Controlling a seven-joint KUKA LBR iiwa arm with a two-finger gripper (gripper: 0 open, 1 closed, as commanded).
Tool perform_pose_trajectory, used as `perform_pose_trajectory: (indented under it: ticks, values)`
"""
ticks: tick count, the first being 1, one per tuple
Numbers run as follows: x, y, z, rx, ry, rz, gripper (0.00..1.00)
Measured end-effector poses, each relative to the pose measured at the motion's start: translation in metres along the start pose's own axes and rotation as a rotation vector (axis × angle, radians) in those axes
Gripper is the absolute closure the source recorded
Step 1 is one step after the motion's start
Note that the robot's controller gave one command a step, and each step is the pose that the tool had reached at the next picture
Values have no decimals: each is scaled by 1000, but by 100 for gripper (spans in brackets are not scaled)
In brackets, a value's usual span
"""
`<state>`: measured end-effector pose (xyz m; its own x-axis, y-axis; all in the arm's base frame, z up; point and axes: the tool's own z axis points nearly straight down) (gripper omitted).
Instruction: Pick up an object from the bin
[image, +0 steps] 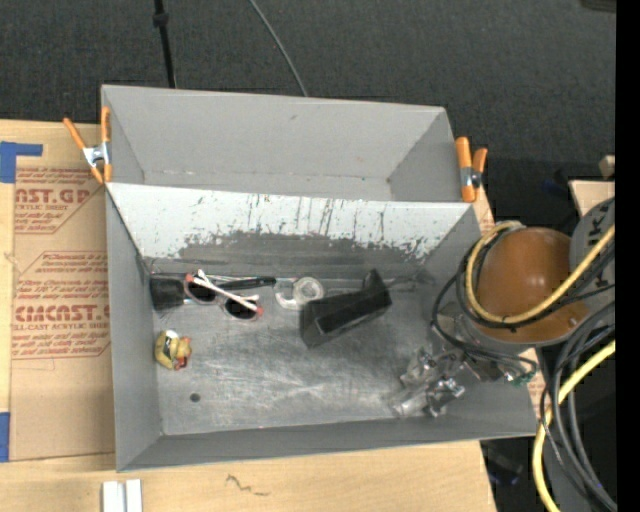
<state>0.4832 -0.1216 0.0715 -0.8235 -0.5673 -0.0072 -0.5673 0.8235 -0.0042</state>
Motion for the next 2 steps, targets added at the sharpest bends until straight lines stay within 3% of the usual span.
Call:
perform_pose_trajectory:
  ticks: [2]
  values:
    - [0,0,-2,-2,2,0,100]
